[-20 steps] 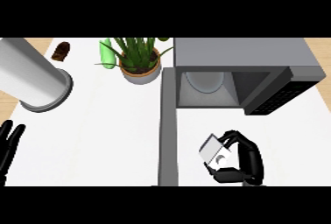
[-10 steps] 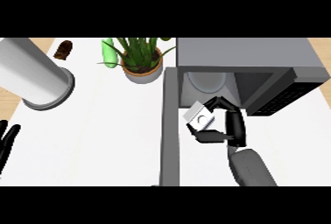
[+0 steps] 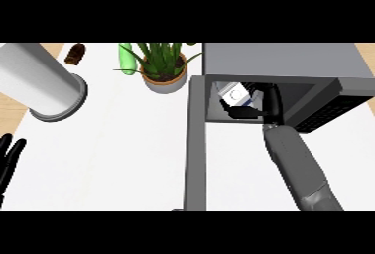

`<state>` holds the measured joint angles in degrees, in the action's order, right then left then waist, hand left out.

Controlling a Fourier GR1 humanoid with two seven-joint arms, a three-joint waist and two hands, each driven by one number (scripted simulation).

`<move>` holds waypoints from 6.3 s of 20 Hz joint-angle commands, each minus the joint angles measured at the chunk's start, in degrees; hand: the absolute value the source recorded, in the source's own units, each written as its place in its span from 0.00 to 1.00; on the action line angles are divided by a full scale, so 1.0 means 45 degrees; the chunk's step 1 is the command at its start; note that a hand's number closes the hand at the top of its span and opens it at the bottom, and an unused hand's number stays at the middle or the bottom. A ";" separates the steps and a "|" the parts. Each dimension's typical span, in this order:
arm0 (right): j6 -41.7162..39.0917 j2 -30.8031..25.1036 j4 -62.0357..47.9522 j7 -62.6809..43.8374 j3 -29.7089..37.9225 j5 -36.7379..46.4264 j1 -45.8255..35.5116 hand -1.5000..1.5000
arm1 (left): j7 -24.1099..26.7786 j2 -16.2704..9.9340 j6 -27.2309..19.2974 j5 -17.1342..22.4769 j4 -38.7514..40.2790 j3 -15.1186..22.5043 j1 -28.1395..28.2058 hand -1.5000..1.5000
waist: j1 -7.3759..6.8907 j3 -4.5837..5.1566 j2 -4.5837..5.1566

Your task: Pick up the milk, place it into the microwave and close the microwave

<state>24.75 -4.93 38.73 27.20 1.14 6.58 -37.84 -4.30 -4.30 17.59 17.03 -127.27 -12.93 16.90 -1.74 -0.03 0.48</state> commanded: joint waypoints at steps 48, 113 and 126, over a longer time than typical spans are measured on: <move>0.3915 -0.2015 -0.6774 0.1477 0.1894 0.1451 -0.4876 0.00 | 0.0304 0.0408 0.0442 -0.1895 -0.0217 0.1023 0.0395 0.00 | -0.0364 -0.0021 0.0174; -0.7531 0.0117 0.6404 0.4639 0.0498 -0.2675 1.1776 0.00 | -0.0489 0.0799 0.2210 -0.3997 0.3725 0.5429 -0.3277 1.00 | 0.0543 0.0010 -0.0103; -0.8653 -0.0380 0.9370 0.5016 0.0337 -0.3276 1.4967 0.00 | 0.1416 0.0949 0.1035 -0.6967 0.7553 0.9471 -0.4818 1.00 | 0.0588 0.0021 -0.0108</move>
<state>-13.09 -6.38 75.26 50.60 3.28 -7.38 25.35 -3.58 -0.37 26.27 -8.27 -99.43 23.07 -3.45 0.78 0.03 -0.02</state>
